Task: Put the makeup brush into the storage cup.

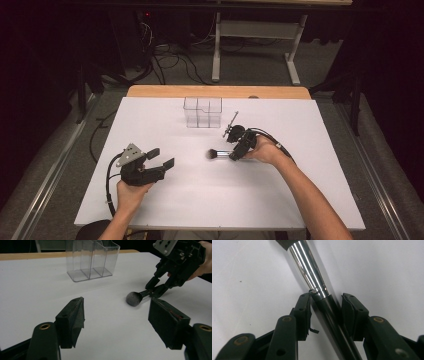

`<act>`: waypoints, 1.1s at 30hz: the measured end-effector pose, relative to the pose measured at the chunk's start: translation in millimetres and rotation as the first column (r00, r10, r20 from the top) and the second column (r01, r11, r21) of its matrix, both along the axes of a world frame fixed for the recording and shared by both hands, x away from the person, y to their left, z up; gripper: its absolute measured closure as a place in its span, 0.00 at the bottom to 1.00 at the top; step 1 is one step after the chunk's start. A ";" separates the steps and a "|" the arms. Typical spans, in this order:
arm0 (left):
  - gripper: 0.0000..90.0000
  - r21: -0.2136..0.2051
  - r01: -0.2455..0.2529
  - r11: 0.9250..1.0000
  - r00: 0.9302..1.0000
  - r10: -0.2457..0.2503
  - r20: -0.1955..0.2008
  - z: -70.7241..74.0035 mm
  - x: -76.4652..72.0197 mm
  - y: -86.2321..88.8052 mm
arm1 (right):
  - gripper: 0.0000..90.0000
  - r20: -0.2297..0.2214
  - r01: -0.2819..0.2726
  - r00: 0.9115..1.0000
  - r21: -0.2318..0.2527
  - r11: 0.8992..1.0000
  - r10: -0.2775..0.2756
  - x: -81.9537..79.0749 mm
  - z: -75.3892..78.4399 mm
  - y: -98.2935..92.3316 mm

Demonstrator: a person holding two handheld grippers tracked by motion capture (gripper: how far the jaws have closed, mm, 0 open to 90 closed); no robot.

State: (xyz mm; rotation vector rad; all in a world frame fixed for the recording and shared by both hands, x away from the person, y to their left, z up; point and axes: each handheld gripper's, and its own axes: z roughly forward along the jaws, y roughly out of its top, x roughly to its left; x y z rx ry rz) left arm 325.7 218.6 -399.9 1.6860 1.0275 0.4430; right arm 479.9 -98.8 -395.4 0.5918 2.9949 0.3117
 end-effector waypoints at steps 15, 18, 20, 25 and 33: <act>0.33 0.001 -0.003 1.000 1.000 0.003 -0.005 -0.7 1.0 0.4 | 0.82 0.012 0.009 1.000 -0.024 1.000 -0.009 -3.0 0.8 1.2; 0.33 -0.003 -0.004 1.000 1.000 0.004 -0.005 -0.4 0.3 0.7 | 0.84 0.017 0.000 1.000 -0.047 0.999 0.001 -5.8 1.7 2.9; 0.33 0.002 -0.002 1.000 1.000 0.002 -0.005 -0.5 0.6 0.5 | 0.84 0.016 0.003 1.000 -0.049 0.999 -0.002 -6.5 1.8 2.9; 0.33 0.003 -0.001 1.000 1.000 0.001 -0.006 -1.2 2.1 0.3 | 0.85 0.027 0.003 1.000 -0.051 0.999 -0.001 -7.9 1.8 4.0; 0.33 0.002 -0.001 1.000 1.000 0.001 -0.004 -0.9 1.4 0.6 | 0.85 0.024 0.006 1.000 -0.004 1.000 -0.006 -12.2 2.0 -0.2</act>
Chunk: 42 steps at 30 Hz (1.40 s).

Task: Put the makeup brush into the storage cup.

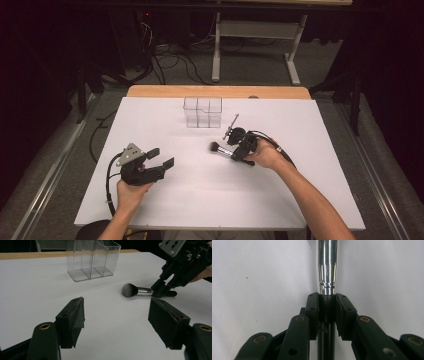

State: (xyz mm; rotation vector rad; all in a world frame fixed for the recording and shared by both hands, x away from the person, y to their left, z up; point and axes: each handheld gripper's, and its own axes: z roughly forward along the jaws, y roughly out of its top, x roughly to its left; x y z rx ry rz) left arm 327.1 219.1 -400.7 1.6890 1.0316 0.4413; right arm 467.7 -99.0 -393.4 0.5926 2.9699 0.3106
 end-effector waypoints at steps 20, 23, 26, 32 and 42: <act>0.33 -0.017 -0.003 1.000 1.000 0.003 -0.005 0.1 0.7 1.1 | 0.85 0.032 0.059 0.997 0.155 0.986 -0.064 -17.8 29.8 -14.7; 0.33 -0.011 0.000 1.000 1.000 0.000 -0.010 -0.4 0.9 -0.2 | 0.85 0.036 0.059 0.997 0.182 0.982 -0.066 -20.9 29.8 -18.5; 0.33 -0.012 0.002 1.000 1.000 -0.002 -0.007 0.0 0.4 -0.1 | 0.85 0.037 0.074 0.996 0.209 0.975 -0.083 -27.3 28.9 -23.7; 0.33 -0.013 -0.003 1.000 1.000 0.003 -0.005 0.0 0.2 -1.1 | 0.85 0.026 0.131 0.989 0.280 0.951 -0.144 -35.9 31.6 -38.5; 0.33 -0.006 0.000 1.000 1.000 0.000 -0.009 -0.3 1.1 -1.5 | 0.85 0.033 0.180 0.978 0.355 0.917 -0.205 -50.5 35.5 -58.3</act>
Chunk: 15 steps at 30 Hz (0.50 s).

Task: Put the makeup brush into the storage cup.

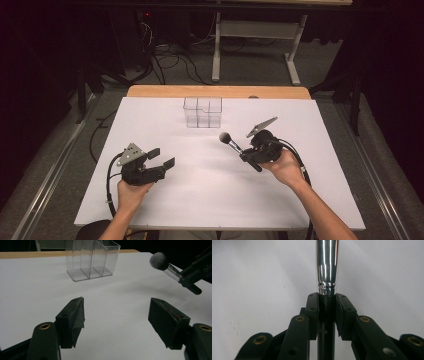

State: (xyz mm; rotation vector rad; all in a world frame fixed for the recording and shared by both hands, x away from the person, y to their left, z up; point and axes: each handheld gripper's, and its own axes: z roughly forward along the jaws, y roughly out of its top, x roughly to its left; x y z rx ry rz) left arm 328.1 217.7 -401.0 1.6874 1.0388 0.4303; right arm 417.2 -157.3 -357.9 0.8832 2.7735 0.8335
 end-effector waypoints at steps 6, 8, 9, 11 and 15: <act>0.33 0.002 0.004 1.000 1.000 -0.004 0.001 0.5 -1.5 -0.7 | 0.85 0.033 0.003 0.999 0.046 0.999 -0.004 -13.6 -4.9 -6.2; 0.33 0.010 -0.003 1.000 1.000 0.003 0.007 0.9 -2.6 -1.7 | 0.85 0.039 0.004 0.999 0.054 0.999 -0.006 -15.3 -6.0 -6.5; 0.33 0.019 -0.008 1.000 1.000 0.008 0.009 1.0 -2.8 -2.1 | 0.85 0.039 0.003 0.999 0.067 0.998 -0.006 -16.9 -7.1 -6.9; 0.33 0.018 -0.005 1.000 1.000 0.005 0.004 0.9 -2.3 -1.8 | 0.85 0.048 0.002 0.999 0.090 0.996 -0.006 -19.8 -9.0 -7.4; 0.33 0.018 -0.008 1.000 1.000 0.008 -0.004 0.8 -1.3 -2.7 | 0.85 0.049 0.012 0.999 0.136 0.991 -0.019 -24.6 -9.4 -9.7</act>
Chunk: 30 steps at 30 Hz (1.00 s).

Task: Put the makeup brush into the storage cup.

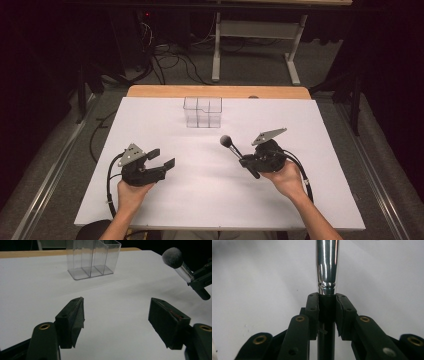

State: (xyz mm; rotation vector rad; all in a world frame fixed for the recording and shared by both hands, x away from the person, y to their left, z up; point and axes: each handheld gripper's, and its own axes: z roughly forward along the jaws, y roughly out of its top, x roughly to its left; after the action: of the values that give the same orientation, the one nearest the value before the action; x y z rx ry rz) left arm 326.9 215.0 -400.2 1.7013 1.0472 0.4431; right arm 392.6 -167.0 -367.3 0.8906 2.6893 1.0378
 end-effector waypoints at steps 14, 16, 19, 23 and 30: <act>0.32 0.044 0.039 0.998 0.999 -0.040 0.023 5.8 -3.5 -16.9 | 0.85 0.034 0.016 0.999 0.023 1.000 -0.017 -5.9 -1.2 -7.4; 0.32 0.039 0.045 0.998 0.999 -0.046 0.024 6.6 -3.5 -17.7 | 0.85 0.045 0.013 0.999 0.023 1.000 -0.014 -7.3 -0.5 -6.3; 0.32 0.050 0.038 0.998 0.999 -0.039 0.022 6.8 -1.0 -20.2 | 0.85 0.061 0.007 0.998 0.027 1.000 -0.009 -8.9 2.0 -5.8; 0.32 0.037 0.053 0.998 0.998 -0.054 0.019 11.1 1.3 -27.2 | 0.85 0.059 0.014 0.998 0.055 0.998 -0.017 -9.1 5.0 -10.4; 0.32 0.012 0.098 0.995 0.995 -0.099 0.023 23.5 6.2 -40.6 | 0.85 0.067 0.035 0.997 0.080 0.996 -0.040 -10.3 8.1 -11.4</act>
State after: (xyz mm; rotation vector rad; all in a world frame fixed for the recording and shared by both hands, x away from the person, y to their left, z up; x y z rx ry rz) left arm 333.1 174.4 -376.7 1.7452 0.9406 0.4056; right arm 382.3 -178.4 -359.2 0.8980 2.5825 1.1518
